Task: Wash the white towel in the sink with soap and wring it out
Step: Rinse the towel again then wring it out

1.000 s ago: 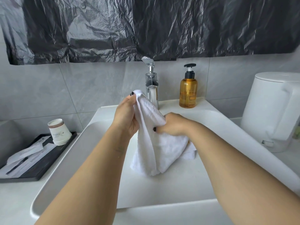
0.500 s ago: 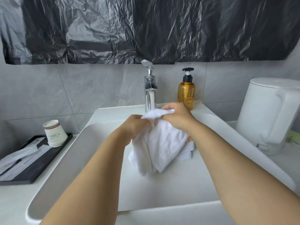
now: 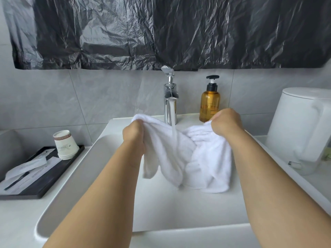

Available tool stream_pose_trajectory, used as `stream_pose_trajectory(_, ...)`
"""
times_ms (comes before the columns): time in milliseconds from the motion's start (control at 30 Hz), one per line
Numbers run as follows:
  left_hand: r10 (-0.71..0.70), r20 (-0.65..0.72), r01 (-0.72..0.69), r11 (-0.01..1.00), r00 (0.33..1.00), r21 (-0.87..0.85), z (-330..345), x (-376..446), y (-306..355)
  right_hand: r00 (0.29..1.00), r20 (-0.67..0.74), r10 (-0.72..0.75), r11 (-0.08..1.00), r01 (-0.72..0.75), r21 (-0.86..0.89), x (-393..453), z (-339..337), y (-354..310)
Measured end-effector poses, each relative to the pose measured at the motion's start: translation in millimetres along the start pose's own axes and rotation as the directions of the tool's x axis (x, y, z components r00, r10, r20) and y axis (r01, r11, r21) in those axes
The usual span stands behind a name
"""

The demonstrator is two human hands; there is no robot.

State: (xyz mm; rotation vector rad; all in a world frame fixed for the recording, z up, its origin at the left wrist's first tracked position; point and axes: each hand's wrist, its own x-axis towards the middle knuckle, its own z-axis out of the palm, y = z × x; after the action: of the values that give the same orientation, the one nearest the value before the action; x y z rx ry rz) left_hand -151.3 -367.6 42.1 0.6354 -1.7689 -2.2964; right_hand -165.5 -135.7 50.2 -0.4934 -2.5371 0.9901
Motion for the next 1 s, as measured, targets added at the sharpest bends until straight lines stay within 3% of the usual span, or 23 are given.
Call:
stream_pose_trajectory(100,-0.017,0.037,0.019,0.999,0.999,-0.043,-3,1,3,0.999,0.021,0.027,0.967,-0.021,-0.255,-8,-1,6)
stream_pose_trajectory(167,-0.023,0.111,0.024,1.0,0.994,-0.008,0,-4,4,0.991,0.127,-0.042,0.924,0.087,-0.373,-19,6,-1)
stream_pose_trajectory(200,-0.027,0.153,0.026,1.0,0.988,0.01,3,-8,5,0.967,0.224,-0.123,0.925,0.194,-0.328,-27,10,-8)
stream_pose_trajectory(233,-0.029,0.2,0.027,1.0,0.979,0.012,7,-12,6,0.916,0.341,-0.211,0.945,0.28,-0.169,-34,15,-15)
stream_pose_trajectory(300,-0.017,0.257,0.025,0.999,0.966,-0.028,12,-20,8,0.764,0.545,-0.346,0.934,0.224,0.279,-53,24,-30)
stream_pose_trajectory(333,0.004,0.252,0.011,0.998,0.968,-0.06,12,-24,10,0.709,0.6,-0.371,0.911,0.153,0.382,-60,29,-34)
stream_pose_trajectory(433,0.04,0.135,-0.013,0.98,0.99,-0.198,2,-23,17,0.68,0.649,-0.34,0.92,0.096,0.381,-59,47,-24)
stream_pose_trajectory(500,0.034,0.04,-0.021,0.957,0.999,-0.29,-6,-20,20,0.703,0.646,-0.298,0.951,0.16,0.265,-53,58,-12)
stream_pose_trajectory(567,0.013,-0.057,-0.027,0.967,0.998,-0.252,-8,-19,21,0.771,0.58,-0.263,0.965,0.204,0.166,-49,64,-7)
stream_pose_trajectory(633,0.045,-0.107,-0.054,0.995,0.993,-0.081,-7,-13,18,0.849,0.444,-0.286,0.958,0.246,0.146,-48,65,-9)
stream_pose_trajectory(700,0.076,-0.019,-0.072,0.985,0.997,0.155,-4,-9,15,0.906,0.303,-0.297,0.951,0.251,0.182,-47,61,-15)
stream_pose_trajectory(767,0.051,0.144,-0.12,0.838,0.988,0.531,0,-7,9,0.941,0.187,-0.284,0.943,0.238,0.232,-46,57,-21)
stream_pose_trajectory(833,0.004,0.256,-0.231,0.45,0.967,0.863,2,-21,3,0.955,0.123,-0.272,0.924,0.223,0.31,-45,52,-25)
stream_pose_trajectory(867,0.003,0.281,-0.271,0.269,0.96,0.924,4,-25,1,0.955,0.106,-0.277,0.914,0.228,0.337,-46,50,-26)
stream_pose_trajectory(900,0.021,0.284,-0.283,0.189,0.959,0.94,5,-26,-1,0.952,0.102,-0.29,0.906,0.238,0.351,-46,49,-28)
stream_pose_trajectory(933,0.047,0.294,-0.297,0.202,0.955,0.933,6,-25,-1,0.946,0.098,-0.308,0.894,0.252,0.37,-46,47,-28)
stream_pose_trajectory(1000,0.07,0.434,-0.428,0.371,0.898,0.824,8,-25,3,0.932,0.088,-0.352,0.839,0.272,0.471,-43,47,-29)
